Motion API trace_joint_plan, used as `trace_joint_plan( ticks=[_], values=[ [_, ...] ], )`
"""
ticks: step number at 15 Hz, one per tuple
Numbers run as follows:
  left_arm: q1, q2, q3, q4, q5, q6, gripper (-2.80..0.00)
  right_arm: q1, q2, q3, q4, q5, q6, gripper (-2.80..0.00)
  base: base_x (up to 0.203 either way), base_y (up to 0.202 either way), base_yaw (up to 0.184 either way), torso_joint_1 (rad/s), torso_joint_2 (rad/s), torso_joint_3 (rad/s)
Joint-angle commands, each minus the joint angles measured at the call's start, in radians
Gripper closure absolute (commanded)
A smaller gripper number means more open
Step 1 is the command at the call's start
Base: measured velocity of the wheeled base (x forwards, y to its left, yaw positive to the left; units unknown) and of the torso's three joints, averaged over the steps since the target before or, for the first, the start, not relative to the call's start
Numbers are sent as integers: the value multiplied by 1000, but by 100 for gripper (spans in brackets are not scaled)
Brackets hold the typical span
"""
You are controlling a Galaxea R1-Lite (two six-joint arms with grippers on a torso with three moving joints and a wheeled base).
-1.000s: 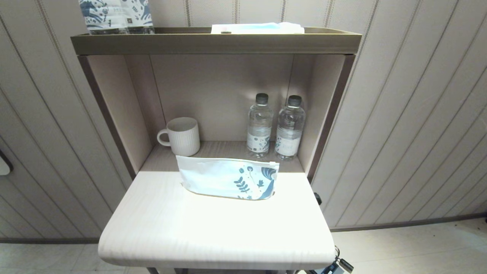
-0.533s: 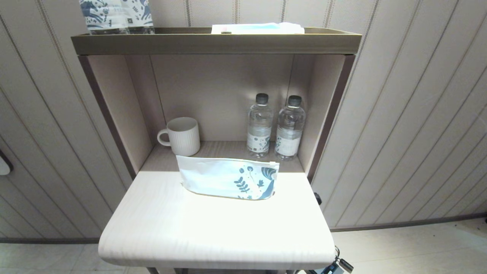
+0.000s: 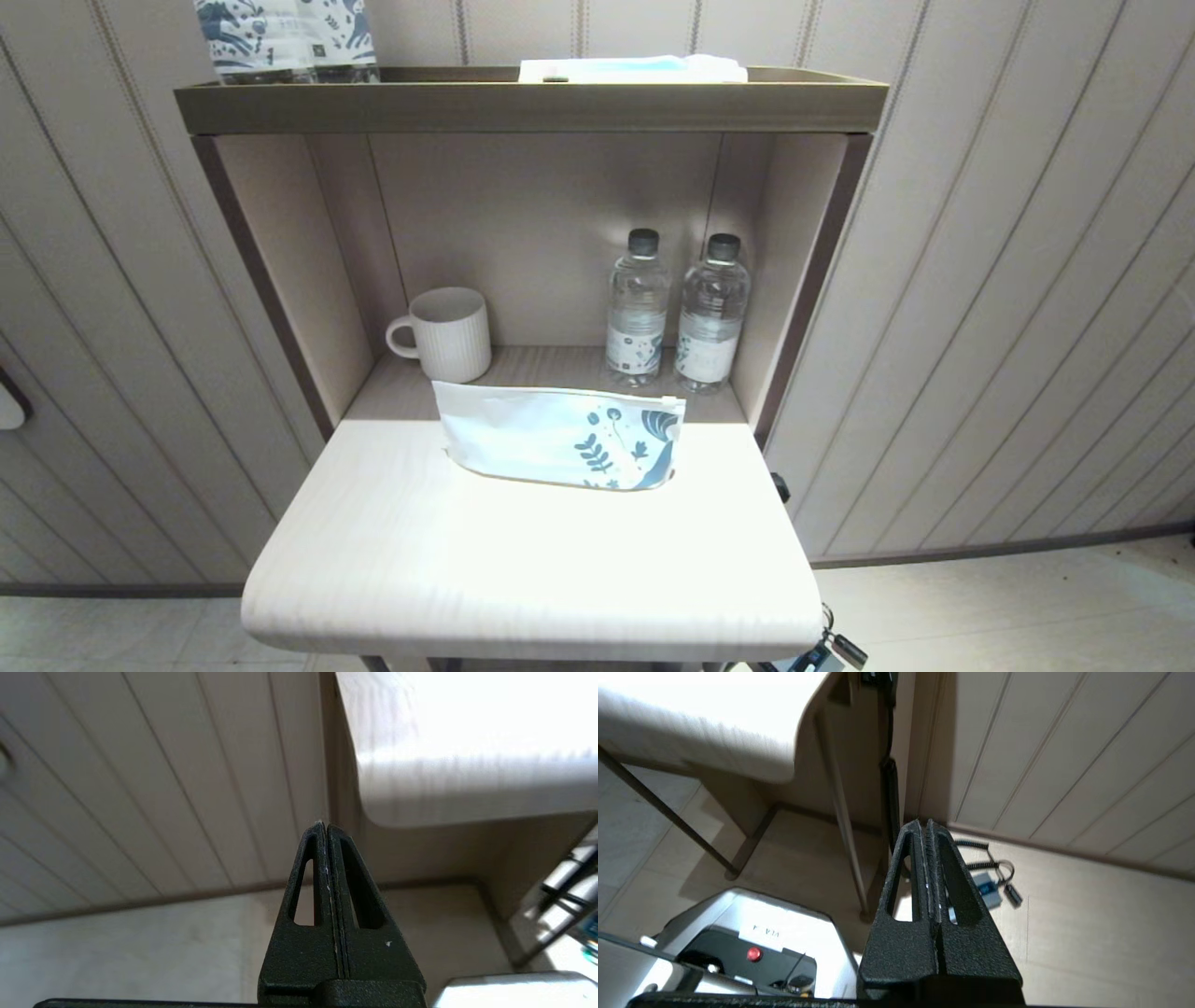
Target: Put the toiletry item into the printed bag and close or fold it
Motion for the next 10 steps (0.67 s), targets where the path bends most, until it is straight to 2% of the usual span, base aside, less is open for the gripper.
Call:
trace_joint_plan(
  ticks=[1,4,5,7,8,9,10],
  values=[
    [0,0,6,4,-1,-2,0,-3,-46,34,2,-47,4,0,0,0,0,0,0,0],
    [0,0,6,1,-4,-5,0,20,-48,69,-25,-206,-1,0,0,0,0,0,0,0],
    [0,0,6,1,-4,-7,0,49,-50,78,-40,-236,2,0,0,0,0,0,0,0],
    [0,0,6,2,-1,-8,0,52,-51,113,-156,-285,20,0,0,0,0,0,0,0],
    [0,0,6,2,-1,-8,0,53,-51,128,-237,-360,32,0,0,0,0,0,0,0],
    [0,0,8,1,-1,-10,0,54,-51,136,-260,-434,42,0,0,0,0,0,0,0],
    [0,0,8,1,-3,-11,0,58,-48,139,-244,-438,39,0,0,0,0,0,0,0]
  ],
)
